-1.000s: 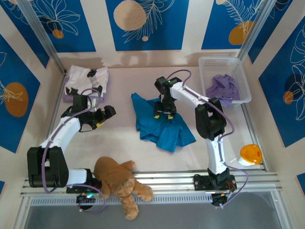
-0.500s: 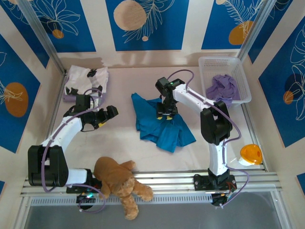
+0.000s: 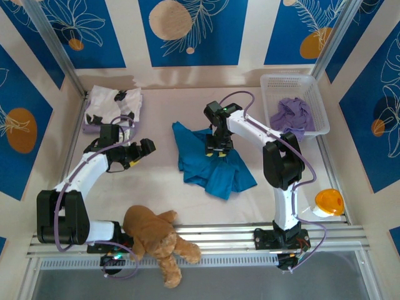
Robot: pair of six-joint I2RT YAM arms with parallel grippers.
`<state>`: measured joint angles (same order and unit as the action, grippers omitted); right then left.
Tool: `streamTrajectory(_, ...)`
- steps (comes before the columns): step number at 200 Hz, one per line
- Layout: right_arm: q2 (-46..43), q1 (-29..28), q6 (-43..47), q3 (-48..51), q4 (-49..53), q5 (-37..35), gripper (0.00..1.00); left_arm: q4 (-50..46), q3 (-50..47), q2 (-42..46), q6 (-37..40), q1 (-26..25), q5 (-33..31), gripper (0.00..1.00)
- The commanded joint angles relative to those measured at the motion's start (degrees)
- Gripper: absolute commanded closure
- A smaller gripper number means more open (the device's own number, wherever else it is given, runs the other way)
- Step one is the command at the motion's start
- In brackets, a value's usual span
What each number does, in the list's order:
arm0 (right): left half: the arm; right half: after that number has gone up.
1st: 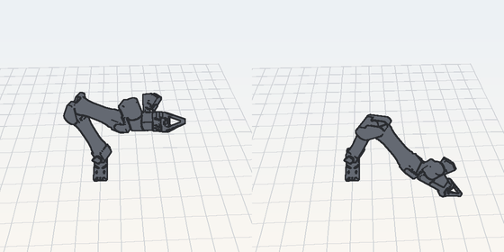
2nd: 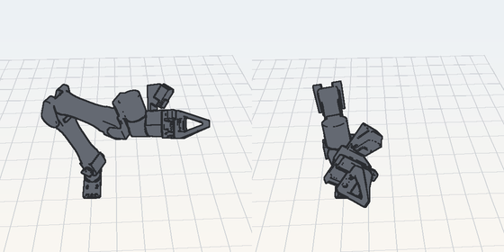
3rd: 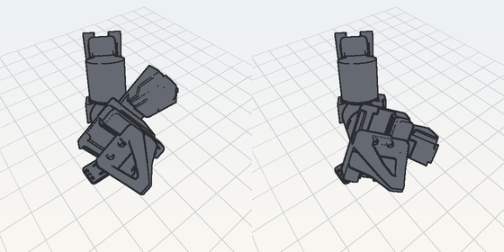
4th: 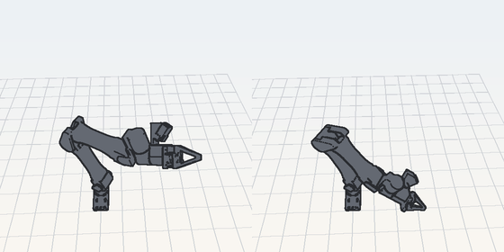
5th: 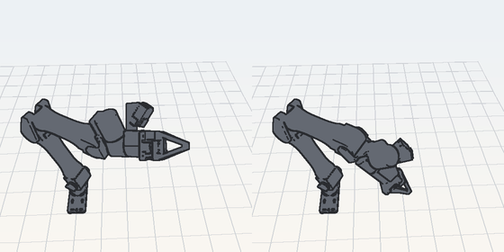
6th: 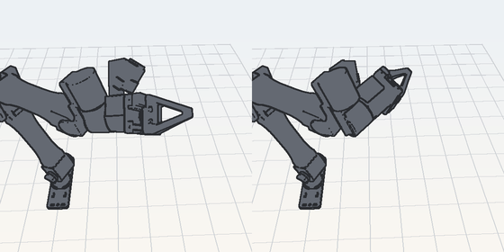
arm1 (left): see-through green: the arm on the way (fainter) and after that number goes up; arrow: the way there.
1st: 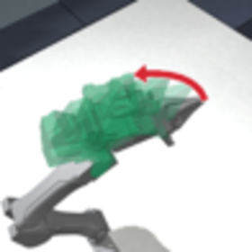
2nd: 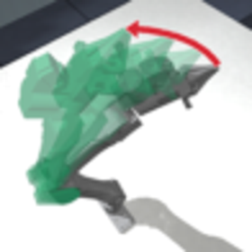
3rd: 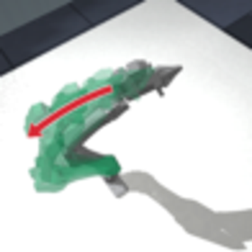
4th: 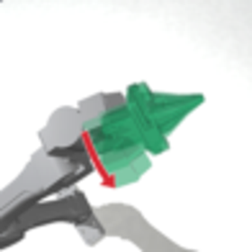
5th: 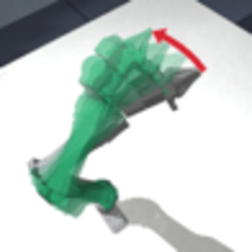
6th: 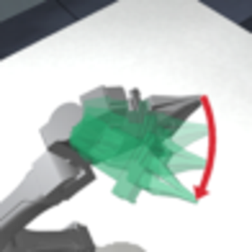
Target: Fold and stack the t-shirts
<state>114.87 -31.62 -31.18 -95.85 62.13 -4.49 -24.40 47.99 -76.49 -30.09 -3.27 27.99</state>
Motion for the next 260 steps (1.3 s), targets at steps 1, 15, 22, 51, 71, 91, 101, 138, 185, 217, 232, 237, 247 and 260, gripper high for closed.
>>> streamTrajectory(1, 0.3, 0.3, 0.5, 0.5, -0.1, 1.3, 0.6, 0.8, -0.2, -0.9, -0.8, -0.7, -0.2, 0.01)
streamTrajectory(15, 0.6, 0.3, 0.5, 0.3, -0.2, 1.5, 0.6, 0.8, -0.2, -1.1, -0.8, -0.8, -0.3, 0.01)
streamTrajectory(22, 0.8, 0.3, 0.5, 0.3, -0.2, 1.6, 0.61, 0.8, -0.2, -1.1, -0.7, -0.8, -0.2, 0.01)
streamTrajectory(51, 0.6, 0.3, 0.7, 0.2, -0.1, 1.9, 0.7, 0.8, -0.2, -1.3, -0.6, -0.9, -0.4, 0.01)
streamTrajectory(71, 0.5, 0.2, 0.8, 0.2, -0.2, 2.1, 0.77, 0.8, -0.2, -1.3, -0.6, -0.9, -0.3, 0.01)
streamTrajectory(91, 0.7, 0.2, 0.9, -0.1, 0.2, 1.9, 0.73, 0.8, -0.1, -1.4, -0.6, -0.8, -0.4, 0.01)
streamTrajectory(101, 0.7, 0.2, 0.9, -0.1, 0.4, 1.5, 0.65, 0.7, 0.0, -1.4, -0.6, -0.9, -0.4, 0.01)
streamTrajectory(138, 0.9, 0.6, 0.8, 0.7, 0.4, 0.4, 0.6, 0.6, 0.1, -1.4, -0.6, -1.0, -0.4, 0.01)
streamTrajectory(185, 1.5, 1.3, 1.4, 1.4, -0.4, 1.1, 0.6, 0.7, 0.2, -1.5, -0.6, -1.0, -0.4, 0.01)
streamTrajectory(217, 1.8, 1.3, 1.7, 1.0, -0.5, 2.4, 0.66, 0.7, 0.3, -1.6, -0.6, -1.1, -0.5, 0.01)
streamTrajectory(232, 1.6, 1.3, 1.6, 1.0, -0.6, 3.1, 0.71, 0.5, 0.4, -1.7, -0.5, -1.1, -0.5, 0.01)
streamTrajectory(237, 1.6, 1.2, 1.6, 1.0, -0.6, 3.3, 0.73, 0.5, 0.4, -1.7, -0.5, -1.1, -0.5, 0.01)
streamTrajectory(247, 1.5, 1.2, 1.6, 1.0, -0.6, 3.8, 0.75, 0.5, 0.4, -1.6, -0.4, -1.1, -0.5, 0.01)
streamTrajectory(260, 1.3, 1.1, 1.6, 1.2, -0.7, 4.5, 0.76, 0.5, 0.5, -1.7, -0.3, -1.1, -0.4, 0.01)
